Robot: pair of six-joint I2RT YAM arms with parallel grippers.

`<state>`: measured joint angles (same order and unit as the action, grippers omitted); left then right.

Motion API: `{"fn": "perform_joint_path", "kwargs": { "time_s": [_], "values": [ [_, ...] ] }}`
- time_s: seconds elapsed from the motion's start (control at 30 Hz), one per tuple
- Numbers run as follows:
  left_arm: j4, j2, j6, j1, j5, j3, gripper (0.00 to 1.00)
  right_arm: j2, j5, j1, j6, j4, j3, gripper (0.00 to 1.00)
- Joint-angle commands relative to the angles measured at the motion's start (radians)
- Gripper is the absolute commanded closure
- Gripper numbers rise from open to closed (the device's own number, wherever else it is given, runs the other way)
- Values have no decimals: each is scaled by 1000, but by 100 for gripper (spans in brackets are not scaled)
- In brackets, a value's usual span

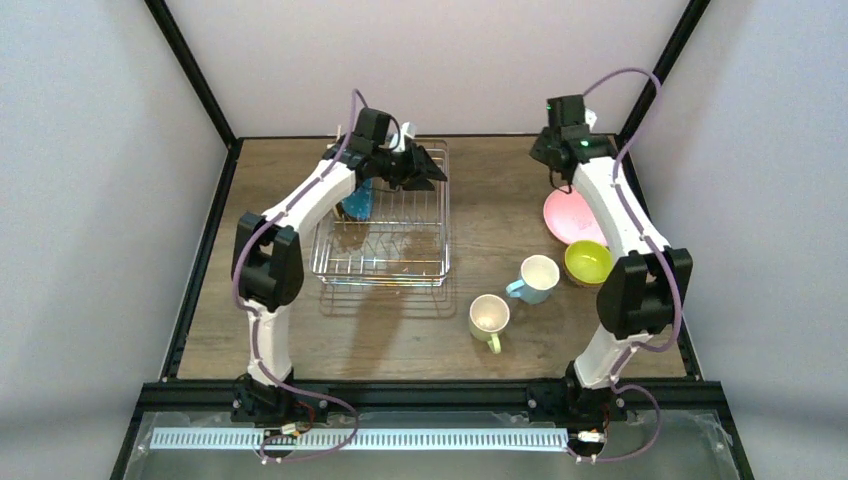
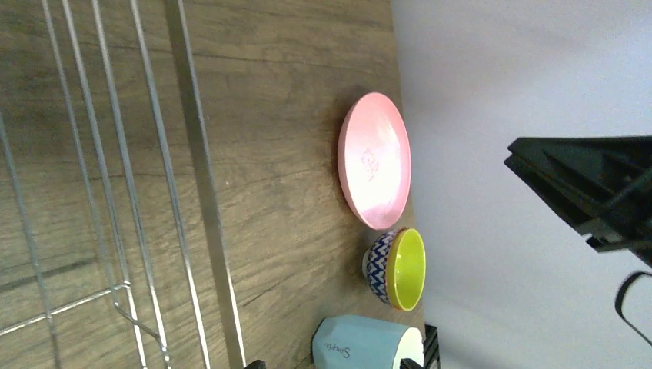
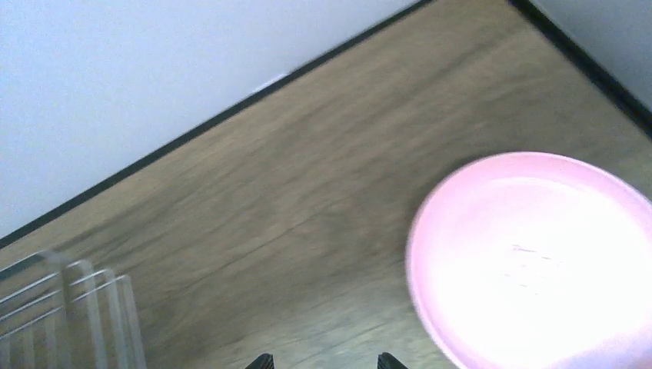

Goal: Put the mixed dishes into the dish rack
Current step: Grab the plate at the corner of the board.

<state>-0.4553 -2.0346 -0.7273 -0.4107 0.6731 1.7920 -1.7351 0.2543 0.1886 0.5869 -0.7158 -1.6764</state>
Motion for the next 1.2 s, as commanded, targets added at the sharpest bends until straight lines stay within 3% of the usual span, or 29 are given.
{"fn": "perform_joint_path", "kwargs": {
  "time_s": [0.0, 0.2, 0.63, 1.17],
  "values": [
    [-29, 29, 46, -41, -32, 25, 0, 41, 18, -90, 33, 3, 103, 23],
    [-79, 3, 104, -87, -59, 70, 0, 83, 30, -228, 61, 37, 232, 22],
    [-97, -48, 170, -159, -50, 103, 0, 114, 83, -395, 95, 65, 410, 21],
    [-108, -96, 229, -194, -40, 126, 0, 40, 83, -456, 80, 132, 484, 20]
  ]
}}
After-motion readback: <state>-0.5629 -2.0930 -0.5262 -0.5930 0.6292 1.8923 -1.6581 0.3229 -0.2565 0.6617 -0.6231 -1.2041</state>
